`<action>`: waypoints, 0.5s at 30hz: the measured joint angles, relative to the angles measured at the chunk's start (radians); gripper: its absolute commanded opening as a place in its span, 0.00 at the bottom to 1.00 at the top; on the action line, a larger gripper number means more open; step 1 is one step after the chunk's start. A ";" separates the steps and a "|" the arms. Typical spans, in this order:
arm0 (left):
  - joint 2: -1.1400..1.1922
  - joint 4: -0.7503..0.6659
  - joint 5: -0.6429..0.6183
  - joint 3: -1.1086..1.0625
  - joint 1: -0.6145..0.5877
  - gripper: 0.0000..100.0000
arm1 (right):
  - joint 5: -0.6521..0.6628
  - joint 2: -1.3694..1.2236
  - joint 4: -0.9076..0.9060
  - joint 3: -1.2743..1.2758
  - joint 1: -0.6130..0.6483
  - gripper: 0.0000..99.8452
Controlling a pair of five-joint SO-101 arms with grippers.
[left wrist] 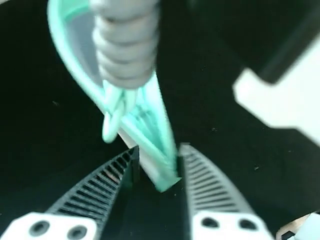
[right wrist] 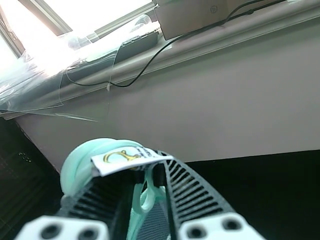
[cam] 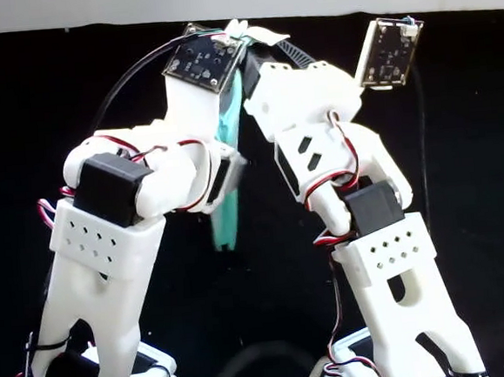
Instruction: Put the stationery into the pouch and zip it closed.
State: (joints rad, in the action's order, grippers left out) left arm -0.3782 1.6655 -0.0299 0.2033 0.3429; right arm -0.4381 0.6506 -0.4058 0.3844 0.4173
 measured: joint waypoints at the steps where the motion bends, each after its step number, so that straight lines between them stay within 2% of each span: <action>1: 0.000 0.000 0.026 0.000 0.000 0.00 | 0.000 0.000 0.000 0.000 0.000 0.01; 7: -0.002 0.031 0.166 0.002 -0.002 0.01 | 0.000 0.000 0.000 0.000 -0.021 0.01; 15: -0.041 0.052 0.221 -0.003 -0.012 0.01 | 0.000 0.000 0.000 0.002 -0.023 0.01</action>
State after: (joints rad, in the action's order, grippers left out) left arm -0.4196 1.7177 0.1910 0.2002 0.3307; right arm -0.4381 0.6506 -0.4058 0.3859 0.3943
